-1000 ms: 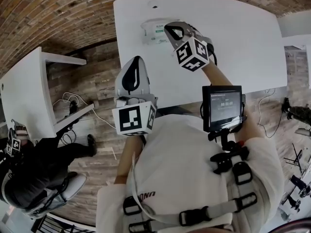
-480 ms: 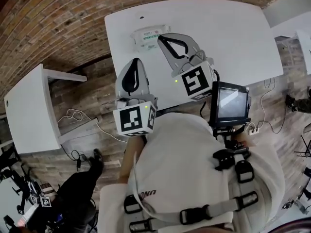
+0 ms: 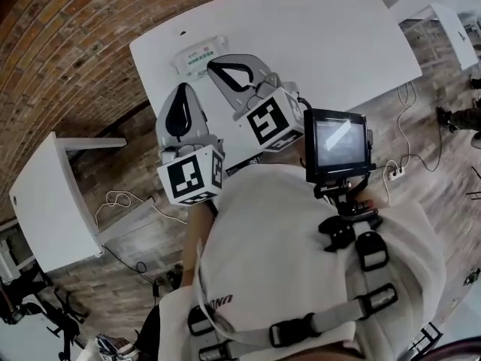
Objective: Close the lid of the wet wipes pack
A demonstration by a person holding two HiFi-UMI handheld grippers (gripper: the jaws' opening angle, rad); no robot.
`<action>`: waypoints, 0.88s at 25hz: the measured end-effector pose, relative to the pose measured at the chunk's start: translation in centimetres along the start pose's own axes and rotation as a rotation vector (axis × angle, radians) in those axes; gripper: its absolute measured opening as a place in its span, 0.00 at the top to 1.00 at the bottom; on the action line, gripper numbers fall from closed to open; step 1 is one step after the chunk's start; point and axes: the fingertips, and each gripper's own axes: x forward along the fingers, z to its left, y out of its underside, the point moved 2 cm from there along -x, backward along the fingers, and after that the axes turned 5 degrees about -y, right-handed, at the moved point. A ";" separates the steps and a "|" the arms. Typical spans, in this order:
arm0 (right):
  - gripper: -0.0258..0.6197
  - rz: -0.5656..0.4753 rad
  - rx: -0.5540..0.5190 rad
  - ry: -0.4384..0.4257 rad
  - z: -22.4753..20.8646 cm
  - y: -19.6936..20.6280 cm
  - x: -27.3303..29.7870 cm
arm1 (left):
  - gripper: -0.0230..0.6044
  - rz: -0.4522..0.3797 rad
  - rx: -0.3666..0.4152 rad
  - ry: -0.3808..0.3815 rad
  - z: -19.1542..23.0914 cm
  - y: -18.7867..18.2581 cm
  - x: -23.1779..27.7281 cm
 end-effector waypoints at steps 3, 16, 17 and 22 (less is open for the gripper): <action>0.95 0.015 0.030 0.007 0.1 -0.1 -0.1 | 0.96 -0.008 0.000 -0.010 0.3 -0.4 -0.1; 0.95 0.018 -0.026 0.013 0.2 -0.9 -0.1 | 0.96 -0.016 0.004 -0.018 0.8 -1.0 -0.7; 0.95 0.020 -0.030 0.014 0.2 -0.9 -0.1 | 0.96 -0.016 0.003 -0.020 0.8 -1.1 -0.7; 0.95 0.024 -0.036 0.013 0.1 -0.8 0.0 | 0.96 -0.016 0.001 -0.020 0.8 -1.0 -0.6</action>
